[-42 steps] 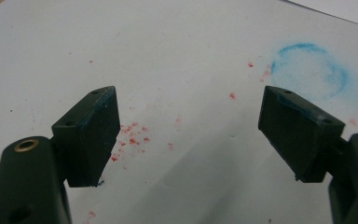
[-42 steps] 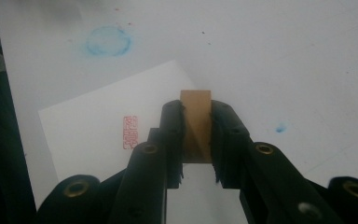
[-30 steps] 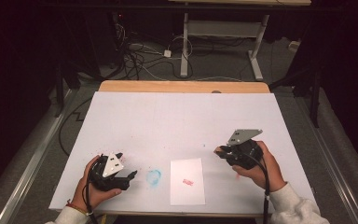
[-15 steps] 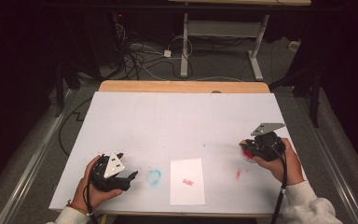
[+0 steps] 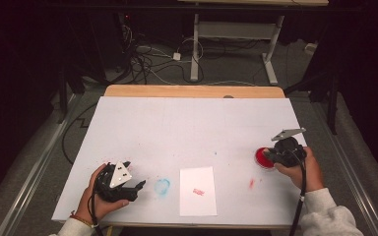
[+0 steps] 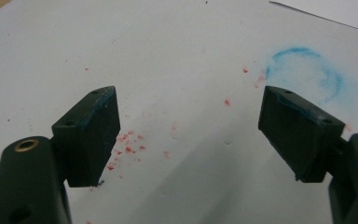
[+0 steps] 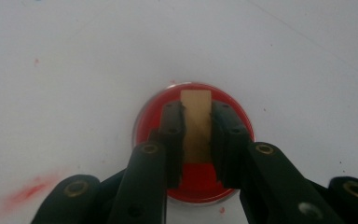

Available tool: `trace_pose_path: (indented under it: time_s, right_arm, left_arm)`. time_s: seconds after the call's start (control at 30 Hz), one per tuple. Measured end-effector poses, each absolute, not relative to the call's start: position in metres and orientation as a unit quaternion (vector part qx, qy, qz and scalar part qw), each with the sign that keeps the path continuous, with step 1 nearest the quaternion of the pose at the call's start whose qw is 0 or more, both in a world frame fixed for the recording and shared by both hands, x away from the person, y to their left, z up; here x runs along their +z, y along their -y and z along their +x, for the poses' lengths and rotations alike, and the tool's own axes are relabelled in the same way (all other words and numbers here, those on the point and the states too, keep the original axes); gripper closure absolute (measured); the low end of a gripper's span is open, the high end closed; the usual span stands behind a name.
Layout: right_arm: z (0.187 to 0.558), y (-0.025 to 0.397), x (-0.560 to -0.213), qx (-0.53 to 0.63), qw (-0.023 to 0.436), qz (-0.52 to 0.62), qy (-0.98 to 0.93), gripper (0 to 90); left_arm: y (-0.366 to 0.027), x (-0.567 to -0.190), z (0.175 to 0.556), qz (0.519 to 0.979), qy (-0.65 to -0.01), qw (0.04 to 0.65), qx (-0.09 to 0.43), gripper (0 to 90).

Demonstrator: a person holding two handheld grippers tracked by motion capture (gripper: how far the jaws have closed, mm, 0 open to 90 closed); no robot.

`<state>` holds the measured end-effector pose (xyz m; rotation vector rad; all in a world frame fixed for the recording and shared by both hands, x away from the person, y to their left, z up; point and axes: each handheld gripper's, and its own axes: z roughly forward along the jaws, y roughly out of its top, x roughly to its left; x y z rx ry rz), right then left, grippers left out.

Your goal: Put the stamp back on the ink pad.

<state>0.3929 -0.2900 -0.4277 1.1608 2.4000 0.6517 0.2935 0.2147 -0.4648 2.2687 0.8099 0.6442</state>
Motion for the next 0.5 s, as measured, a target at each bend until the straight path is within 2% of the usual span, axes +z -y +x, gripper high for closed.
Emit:
trace_pose_path:
  time_s: [0.5]
  right_arm:
    - [0.3960, 0.2914, -0.4331, 0.227, 0.186, 0.425, -0.856, 76.1]
  left_arm:
    - [-0.2133, -0.4658, 0.2936, 0.865, -0.305, 0.315, 0.242, 20.3]
